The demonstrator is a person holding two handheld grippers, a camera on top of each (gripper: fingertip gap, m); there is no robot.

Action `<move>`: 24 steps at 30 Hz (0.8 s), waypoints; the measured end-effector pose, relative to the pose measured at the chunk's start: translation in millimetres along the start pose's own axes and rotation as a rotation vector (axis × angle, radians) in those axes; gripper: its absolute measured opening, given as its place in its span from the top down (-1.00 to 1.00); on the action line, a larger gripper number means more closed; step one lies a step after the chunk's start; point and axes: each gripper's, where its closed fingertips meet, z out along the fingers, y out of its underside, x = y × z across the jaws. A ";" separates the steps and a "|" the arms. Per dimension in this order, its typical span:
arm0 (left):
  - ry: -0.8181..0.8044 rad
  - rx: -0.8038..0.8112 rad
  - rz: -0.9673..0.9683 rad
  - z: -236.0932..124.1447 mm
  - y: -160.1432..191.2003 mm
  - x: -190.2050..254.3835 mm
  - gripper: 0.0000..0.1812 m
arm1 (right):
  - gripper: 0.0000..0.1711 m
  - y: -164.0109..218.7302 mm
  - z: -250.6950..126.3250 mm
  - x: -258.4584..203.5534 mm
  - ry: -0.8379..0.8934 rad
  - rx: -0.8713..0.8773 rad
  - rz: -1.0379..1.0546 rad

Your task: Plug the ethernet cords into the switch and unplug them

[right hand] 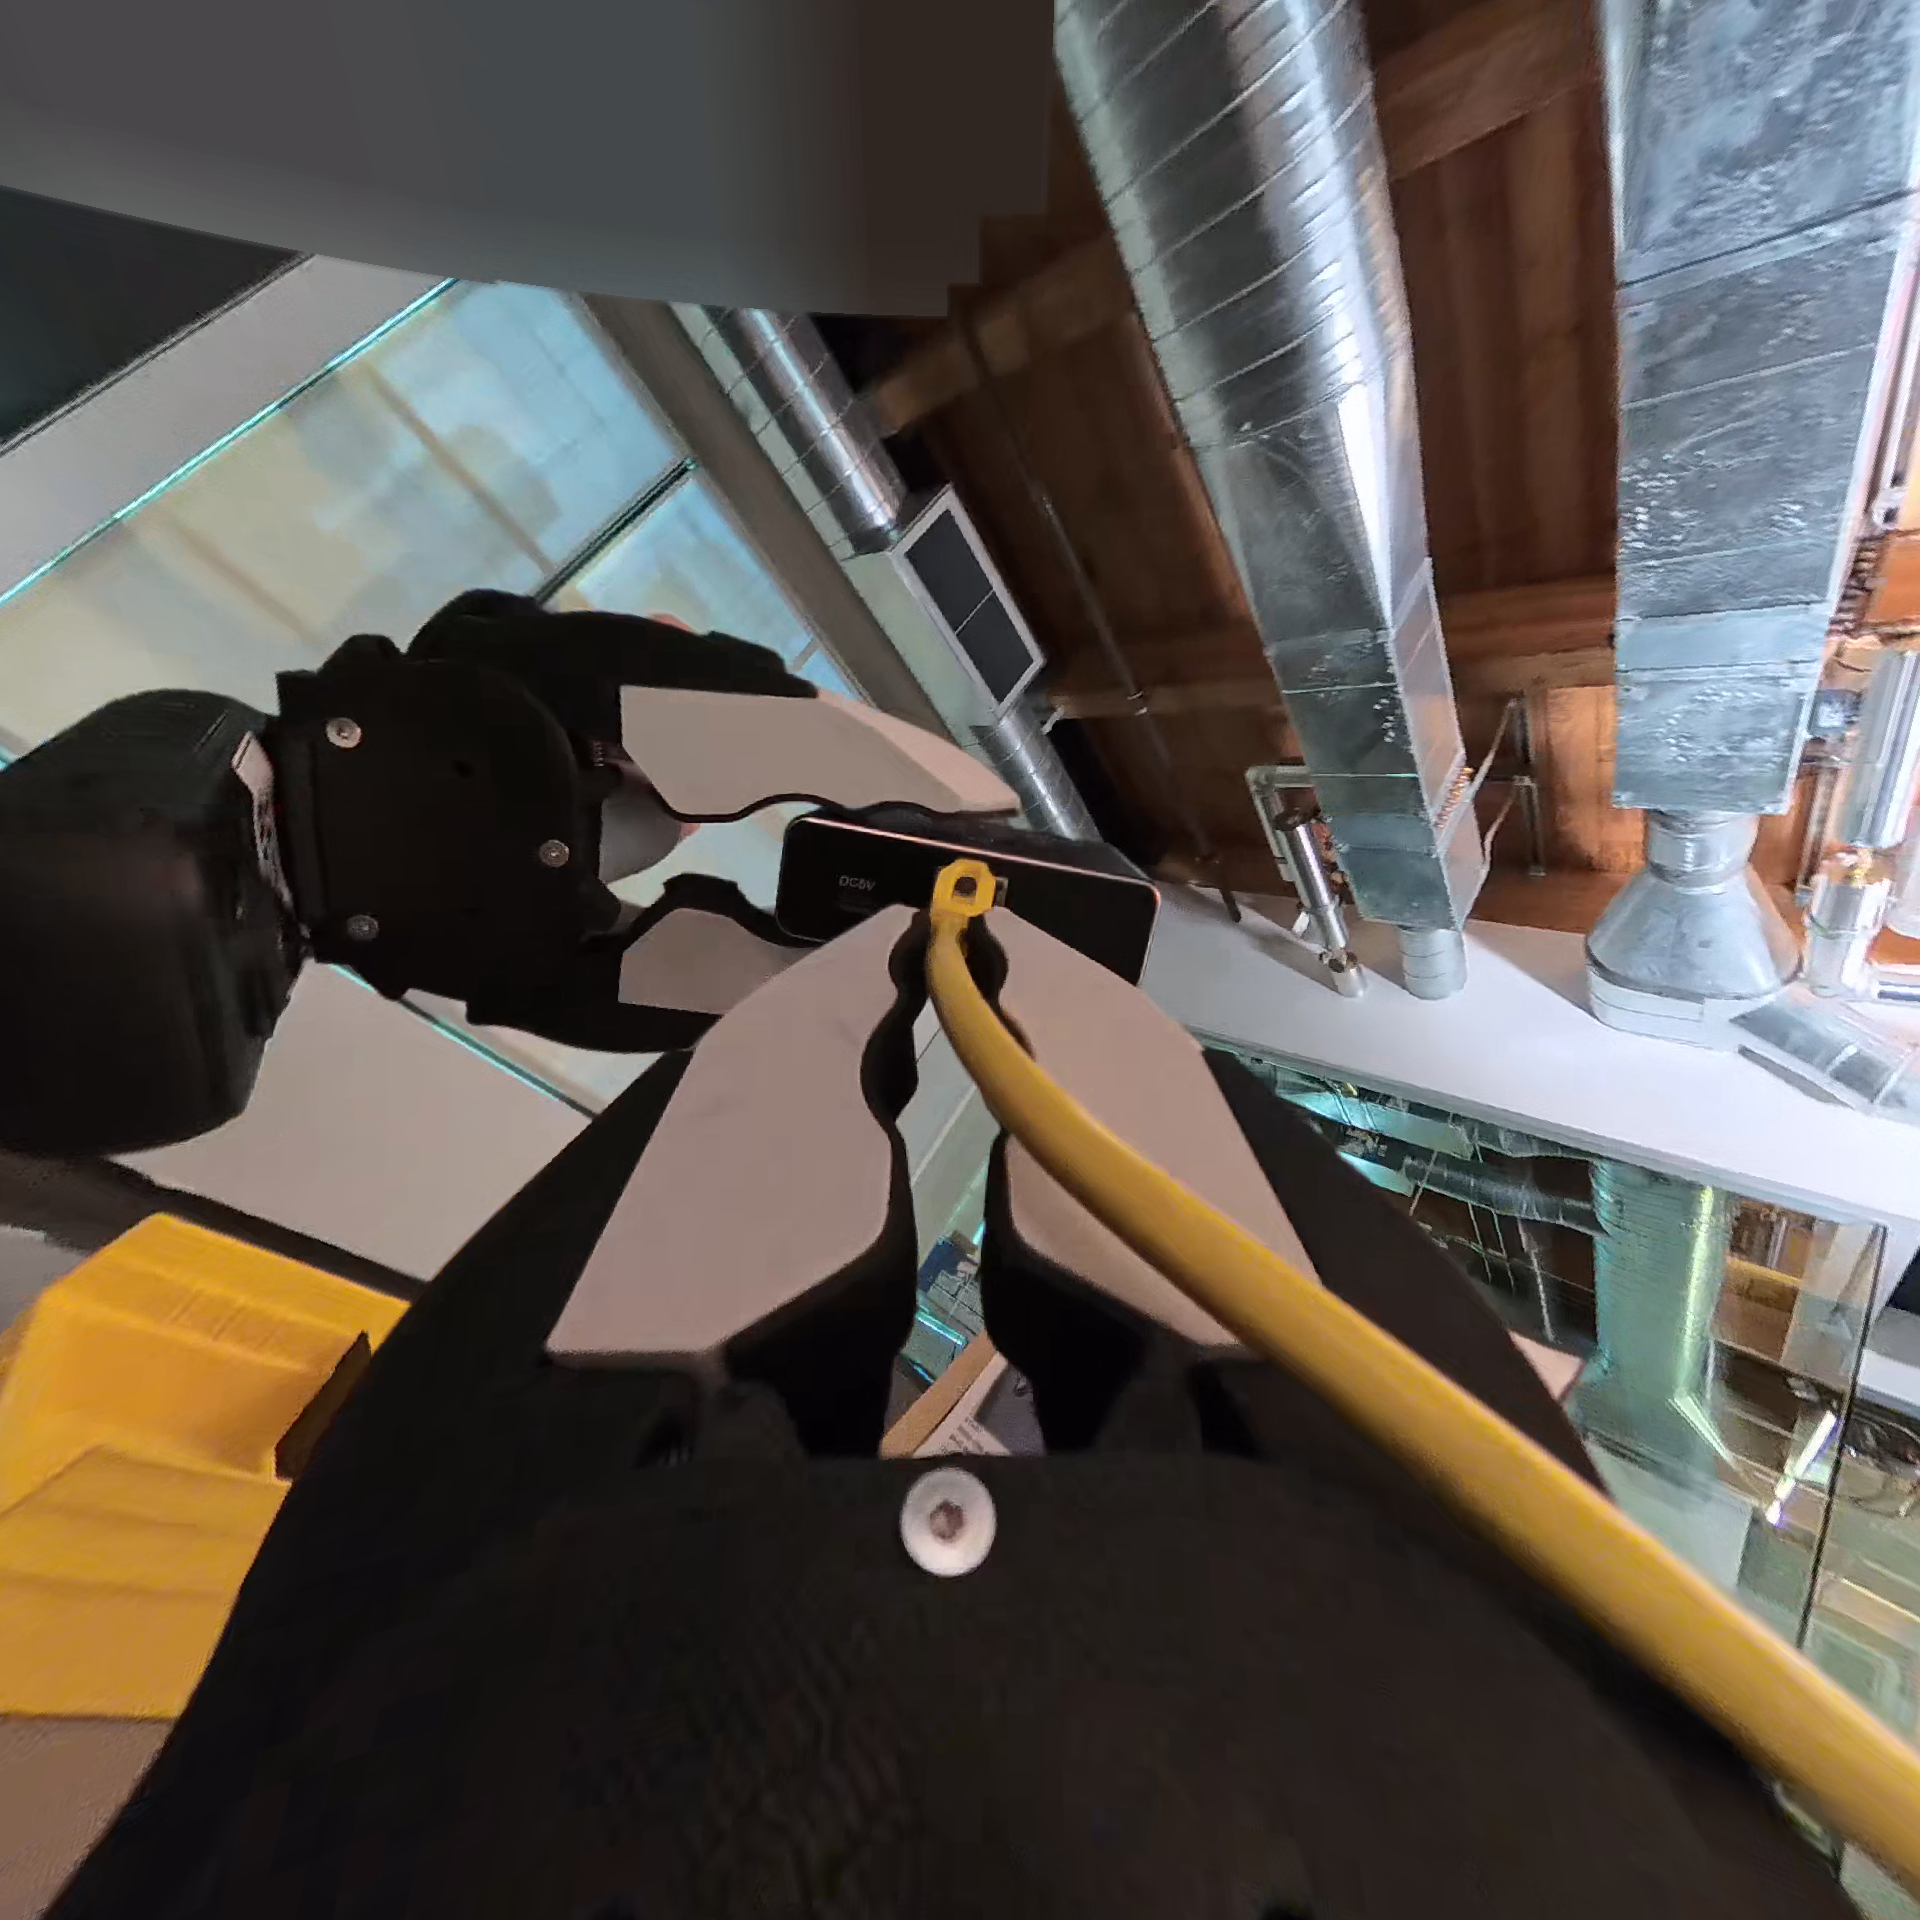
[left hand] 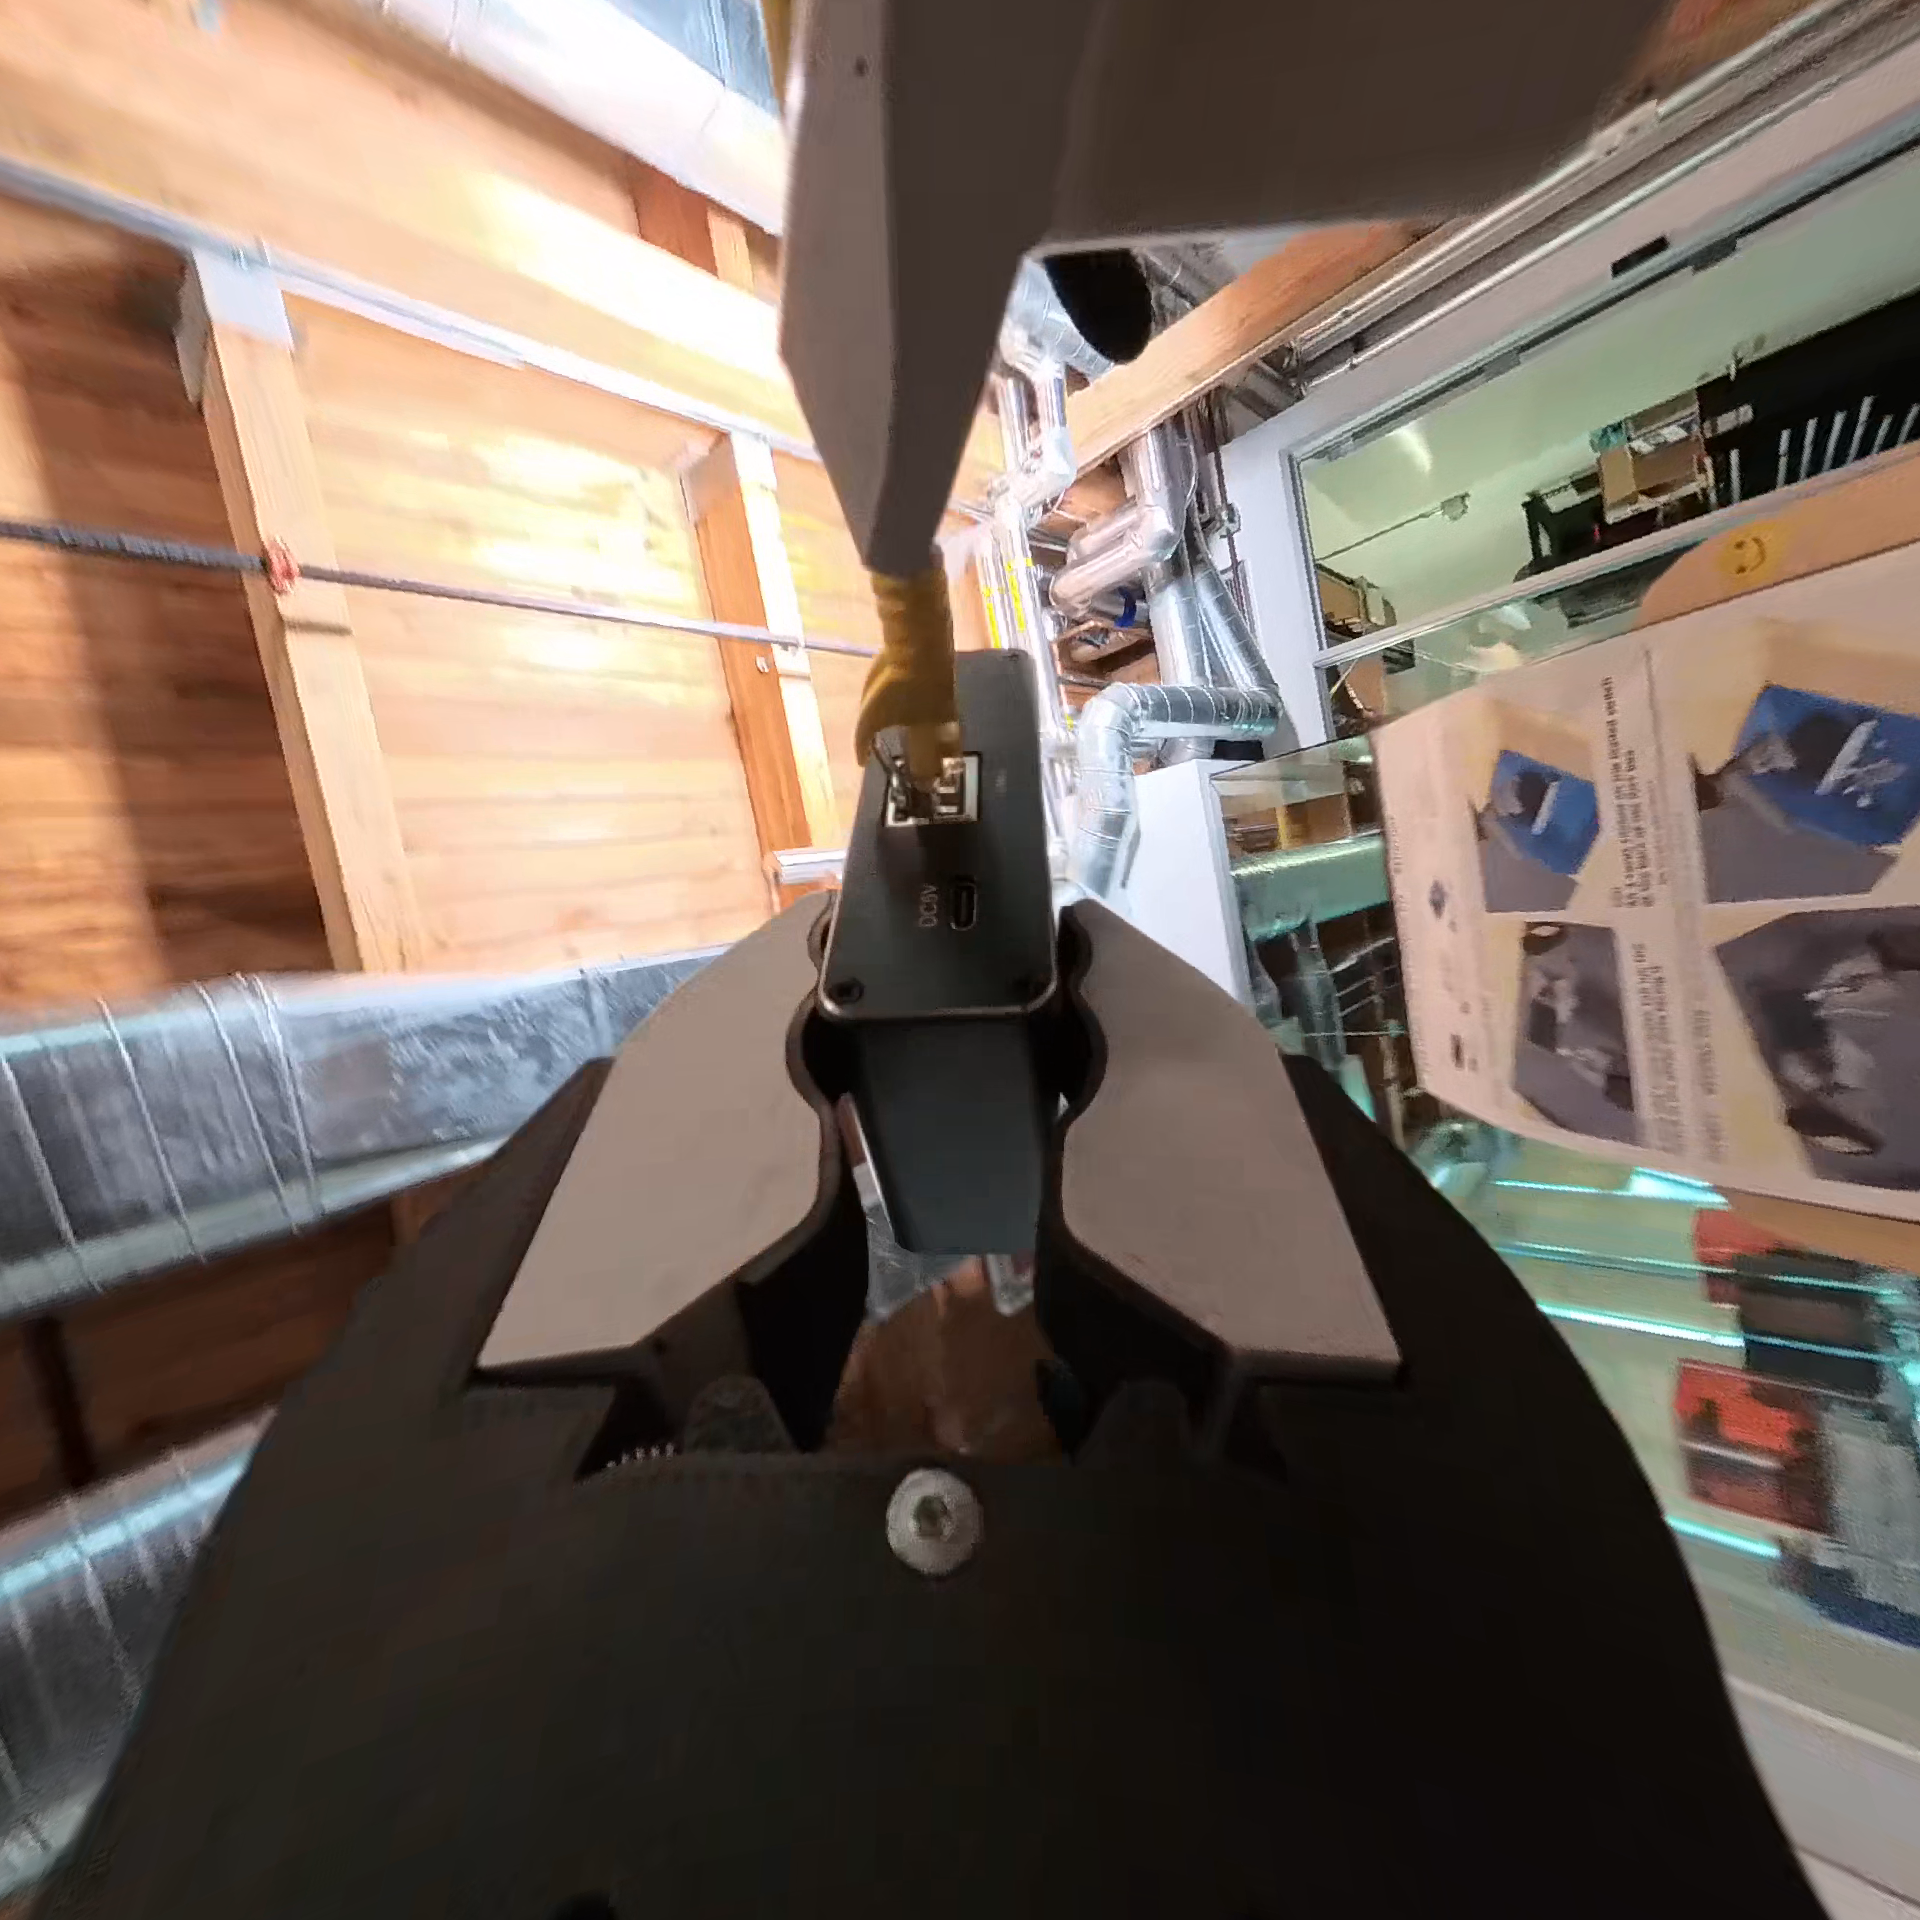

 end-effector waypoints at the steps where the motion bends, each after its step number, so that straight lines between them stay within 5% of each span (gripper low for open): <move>1: 0.000 0.012 0.040 3.6 -2.6 -4.9 0.61 | 0.92 -3.0 -0.7 4.9 0.018 -0.003 0.009; 16: -0.118 0.085 0.114 41.0 -80.5 -107.3 0.60 | 0.93 -101.8 -55.1 58.1 0.263 0.323 -0.160; 24: -0.095 0.130 -0.055 41.6 -108.8 -139.1 0.33 | 0.93 -124.5 -71.1 71.3 0.298 0.367 -0.197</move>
